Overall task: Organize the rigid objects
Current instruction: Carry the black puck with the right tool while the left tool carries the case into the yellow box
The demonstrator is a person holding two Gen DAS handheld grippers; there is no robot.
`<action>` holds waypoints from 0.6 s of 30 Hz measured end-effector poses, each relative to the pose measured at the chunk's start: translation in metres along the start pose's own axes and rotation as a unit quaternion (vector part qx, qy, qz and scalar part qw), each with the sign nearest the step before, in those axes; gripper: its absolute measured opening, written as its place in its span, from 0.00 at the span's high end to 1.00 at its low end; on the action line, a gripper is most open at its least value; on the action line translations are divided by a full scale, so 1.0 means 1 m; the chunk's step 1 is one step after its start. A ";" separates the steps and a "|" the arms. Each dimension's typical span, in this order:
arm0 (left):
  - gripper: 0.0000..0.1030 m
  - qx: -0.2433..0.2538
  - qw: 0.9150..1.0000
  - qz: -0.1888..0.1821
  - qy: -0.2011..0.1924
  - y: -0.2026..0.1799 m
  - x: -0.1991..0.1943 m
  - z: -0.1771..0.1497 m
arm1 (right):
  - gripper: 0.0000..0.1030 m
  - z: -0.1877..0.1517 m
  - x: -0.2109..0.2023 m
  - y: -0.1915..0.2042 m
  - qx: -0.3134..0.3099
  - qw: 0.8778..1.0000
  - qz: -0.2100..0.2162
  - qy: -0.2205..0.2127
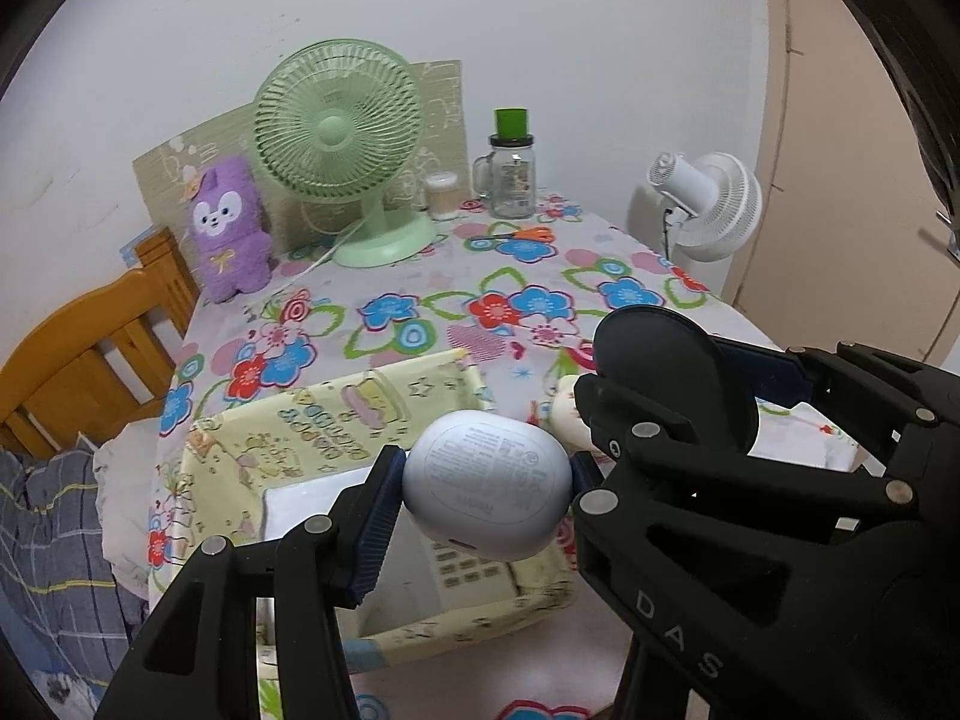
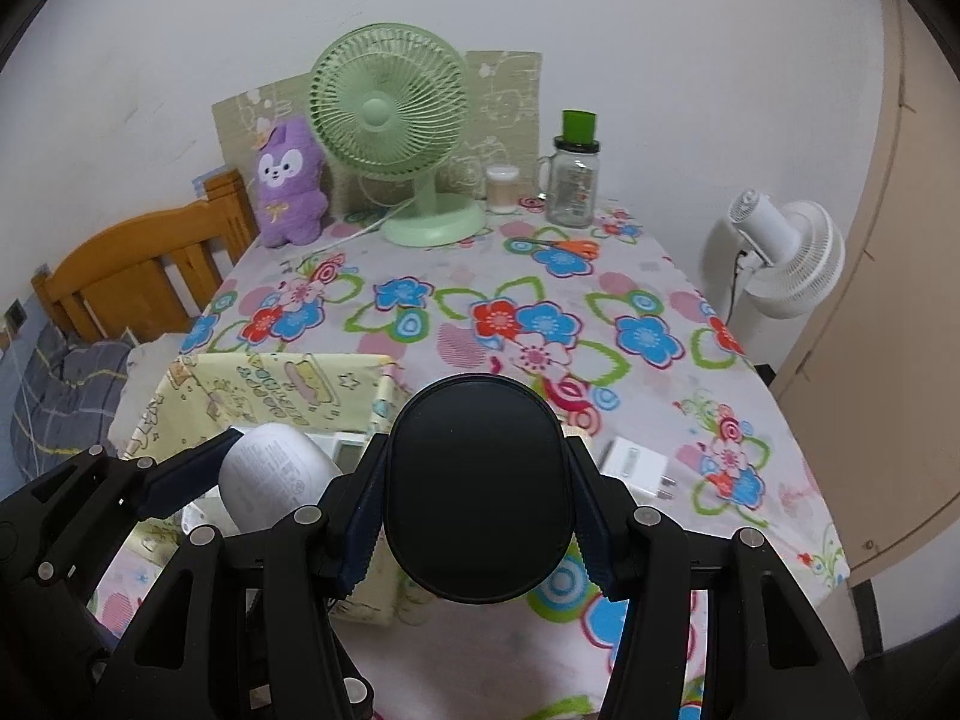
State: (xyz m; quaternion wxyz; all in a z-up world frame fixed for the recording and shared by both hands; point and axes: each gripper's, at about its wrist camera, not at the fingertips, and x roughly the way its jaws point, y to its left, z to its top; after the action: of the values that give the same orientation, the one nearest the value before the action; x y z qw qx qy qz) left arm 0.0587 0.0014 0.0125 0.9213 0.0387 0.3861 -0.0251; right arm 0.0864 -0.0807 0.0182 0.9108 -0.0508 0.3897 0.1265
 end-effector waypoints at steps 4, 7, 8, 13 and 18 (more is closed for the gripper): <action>0.45 -0.009 1.000 0.012 0.001 0.017 0.001 -0.001 | 0.44 0.005 0.007 0.015 -0.009 1.000 0.011 0.002; 0.45 -0.015 1.000 0.022 0.003 0.027 0.002 -0.002 | 0.44 0.009 0.013 0.026 -0.014 1.000 0.022 0.005; 0.45 -0.018 0.999 0.026 0.005 0.031 0.003 -0.002 | 0.44 0.010 0.015 0.029 -0.016 1.000 0.026 0.007; 0.45 -0.026 0.999 0.034 0.011 0.048 0.007 -0.005 | 0.44 0.015 0.026 0.045 -0.026 0.999 0.040 0.014; 0.45 -0.026 0.999 0.038 0.018 0.061 0.014 -0.006 | 0.44 0.017 0.037 0.059 -0.030 0.998 0.050 0.026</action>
State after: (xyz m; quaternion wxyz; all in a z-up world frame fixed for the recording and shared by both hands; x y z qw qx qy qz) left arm 0.0687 0.0630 0.0011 0.9153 0.0302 0.4011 0.0208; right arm 0.1073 -0.0139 0.0033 0.8910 -0.0618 0.4111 0.1826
